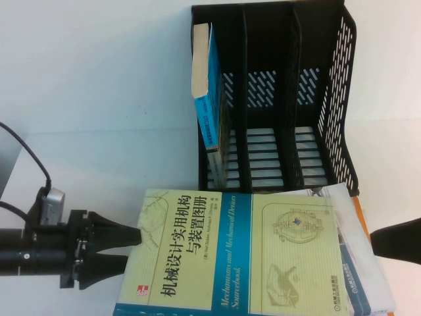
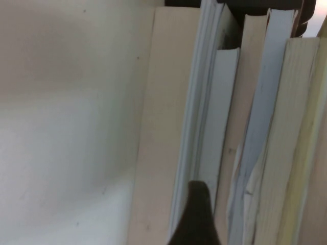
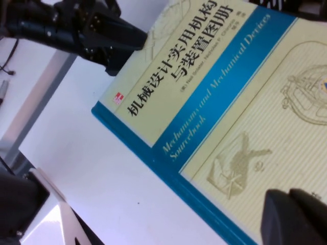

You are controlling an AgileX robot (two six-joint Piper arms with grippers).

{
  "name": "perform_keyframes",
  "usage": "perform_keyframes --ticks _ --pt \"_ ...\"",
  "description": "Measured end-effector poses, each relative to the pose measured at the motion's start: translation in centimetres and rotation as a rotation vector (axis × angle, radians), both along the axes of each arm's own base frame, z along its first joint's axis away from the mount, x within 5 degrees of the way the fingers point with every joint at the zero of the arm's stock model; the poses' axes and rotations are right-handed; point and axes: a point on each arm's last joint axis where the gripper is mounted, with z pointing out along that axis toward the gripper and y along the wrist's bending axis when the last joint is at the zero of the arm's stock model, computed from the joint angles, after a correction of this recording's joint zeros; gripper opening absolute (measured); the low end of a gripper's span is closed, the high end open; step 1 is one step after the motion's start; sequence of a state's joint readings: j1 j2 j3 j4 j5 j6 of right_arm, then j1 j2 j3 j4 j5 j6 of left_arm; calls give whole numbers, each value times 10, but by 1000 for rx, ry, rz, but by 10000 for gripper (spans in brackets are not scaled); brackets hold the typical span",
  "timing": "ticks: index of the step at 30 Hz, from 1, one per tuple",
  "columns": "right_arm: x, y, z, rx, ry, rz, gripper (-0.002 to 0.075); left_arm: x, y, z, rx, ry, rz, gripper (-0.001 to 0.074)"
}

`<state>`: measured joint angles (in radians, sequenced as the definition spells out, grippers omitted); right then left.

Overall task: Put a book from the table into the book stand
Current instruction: Pick up the book with your left arm

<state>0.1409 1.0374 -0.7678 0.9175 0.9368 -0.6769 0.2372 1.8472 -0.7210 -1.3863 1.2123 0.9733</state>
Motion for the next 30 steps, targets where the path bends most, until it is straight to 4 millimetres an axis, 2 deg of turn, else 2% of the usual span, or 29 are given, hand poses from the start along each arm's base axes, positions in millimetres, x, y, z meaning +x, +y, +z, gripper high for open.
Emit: perform_keyframes --ticks 5,12,19,21,25,30 --pt "-4 -2 0 -30 1 10 8 3 -12 2 0 -16 -29 521" --pt "-6 -3 -4 -53 20 21 8 4 -17 3 9 -10 -40 521" --pt "-6 -3 -4 -53 32 11 8 -1 -53 6 19 -14 -164 519" --pt "-6 -3 -4 -52 38 5 8 0 -59 8 23 -23 -191 499" --pt "-6 -4 -5 -60 41 6 8 6 -61 14 19 -37 -216 370" --pt "-7 -4 -5 -63 49 14 8 12 -61 21 51 -28 -250 370"
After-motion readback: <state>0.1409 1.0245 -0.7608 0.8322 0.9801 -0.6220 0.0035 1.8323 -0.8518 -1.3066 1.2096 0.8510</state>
